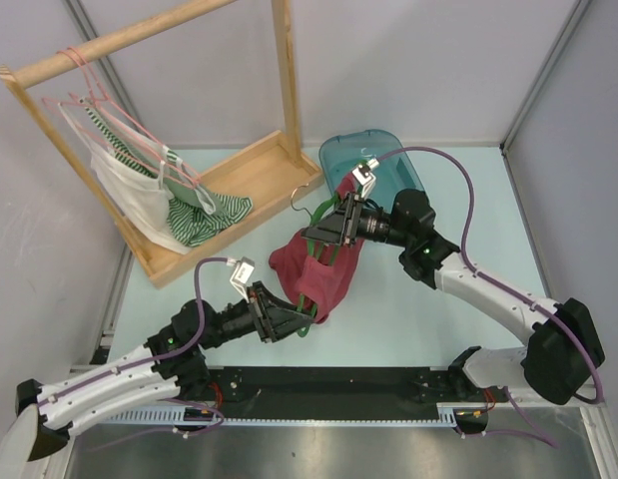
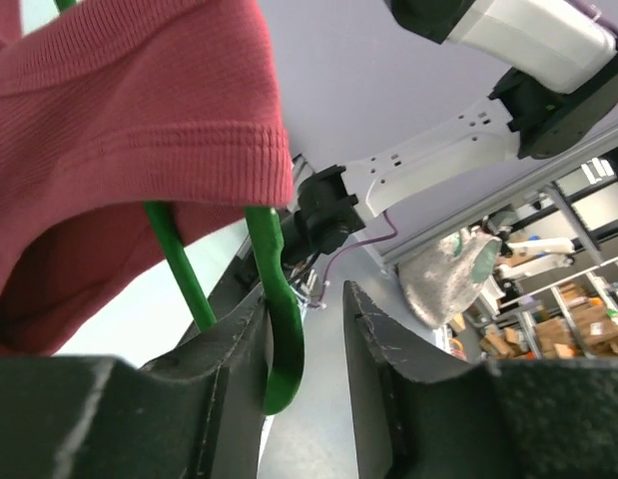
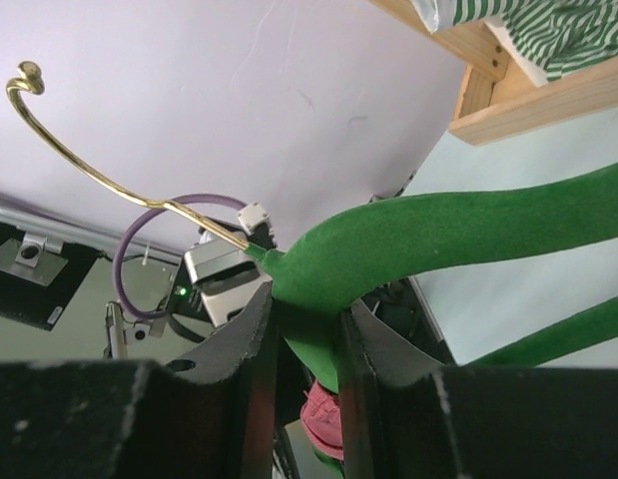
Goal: Place the tank top on the hanger
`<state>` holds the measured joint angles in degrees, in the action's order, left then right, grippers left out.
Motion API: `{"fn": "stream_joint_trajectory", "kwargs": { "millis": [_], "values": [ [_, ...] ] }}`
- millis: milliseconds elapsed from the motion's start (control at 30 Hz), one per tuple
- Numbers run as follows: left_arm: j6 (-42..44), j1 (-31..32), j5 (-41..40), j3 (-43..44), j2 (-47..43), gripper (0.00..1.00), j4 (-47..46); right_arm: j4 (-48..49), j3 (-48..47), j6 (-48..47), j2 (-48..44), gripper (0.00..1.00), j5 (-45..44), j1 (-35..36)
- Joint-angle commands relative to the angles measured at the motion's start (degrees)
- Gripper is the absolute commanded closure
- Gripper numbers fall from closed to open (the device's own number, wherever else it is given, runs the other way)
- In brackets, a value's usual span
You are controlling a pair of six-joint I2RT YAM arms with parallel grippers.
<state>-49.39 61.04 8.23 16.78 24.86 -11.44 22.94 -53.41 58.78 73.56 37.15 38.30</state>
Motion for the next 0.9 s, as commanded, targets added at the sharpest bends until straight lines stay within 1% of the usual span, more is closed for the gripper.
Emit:
{"fn": "stream_joint_trajectory", "kwargs": {
  "millis": [0, 100, 133, 200, 233, 333, 367, 467, 567, 600, 667, 700, 733, 800, 867],
  "values": [
    [-4.0, -2.1, 5.6, -1.1, 0.4, 0.65, -8.6, 5.4, -2.9, 0.8, 0.9, 0.93, 4.2, -0.2],
    [-5.0, -2.2, 7.5, -1.8, 1.8, 0.73, -11.6, 5.6, -3.4, 0.6, 1.5, 0.92, 5.4, -0.2],
    [-5.1, -2.2, 7.8, -1.9, 2.2, 0.78, -13.0, 5.6, -3.6, 0.6, 1.8, 0.92, 5.8, -0.2],
    [-4.6, -2.2, 8.1, -1.6, 2.6, 0.83, -12.9, 5.5, -3.8, 0.5, 2.2, 0.91, 6.6, -0.2],
    [-4.4, -2.2, 8.1, -1.1, 3.0, 0.90, -12.3, 5.5, -3.9, 0.5, 2.2, 0.91, 6.8, -0.2],
    [-3.5, -2.3, 7.7, -0.3, 3.4, 1.00, -10.8, 4.9, -3.9, -0.3, 2.3, 0.88, 7.0, -0.2],
    [-3.4, -2.3, 7.6, -0.2, 3.6, 1.00, -10.4, 4.4, -3.9, -0.7, 2.3, 0.87, 6.9, -0.2],
    [-2.5, -2.3, 7.1, 0.4, 3.2, 1.00, -9.5, 4.0, -3.9, -1.4, 2.4, 0.80, 6.8, -0.2],
    [-1.2, -2.3, 5.3, 1.7, 3.1, 1.00, -7.0, 3.4, -4.0, -2.2, 2.4, 0.62, 6.6, -0.2],
    [-0.5, -2.3, 4.8, 2.2, 3.2, 1.00, -6.0, 3.2, -4.1, -2.4, 2.5, 0.49, 6.4, -0.2],
    [0.3, -2.3, 2.9, 3.7, 3.3, 1.00, -2.5, 2.1, -4.2, -3.1, 2.3, 0.39, 5.9, -0.2],
    [1.0, -2.3, 2.1, 4.2, 3.4, 1.00, -1.2, 1.6, -4.2, -3.8, 2.3, 0.29, 5.6, -0.2],
    [1.4, -2.3, 1.2, 5.4, 3.5, 1.00, 1.8, 1.0, -4.6, -4.4, 2.3, 0.24, 5.3, -0.3],
    [2.9, -2.3, -1.5, 6.9, 4.0, 1.00, 4.9, -1.2, -4.9, -6.0, 2.1, 0.11, 4.3, -0.3],
    [4.0, -2.3, -3.8, 8.7, 4.2, 1.00, 8.1, -2.8, -4.9, -6.9, 1.7, 0.08, 3.3, -0.2]
  ]
}}
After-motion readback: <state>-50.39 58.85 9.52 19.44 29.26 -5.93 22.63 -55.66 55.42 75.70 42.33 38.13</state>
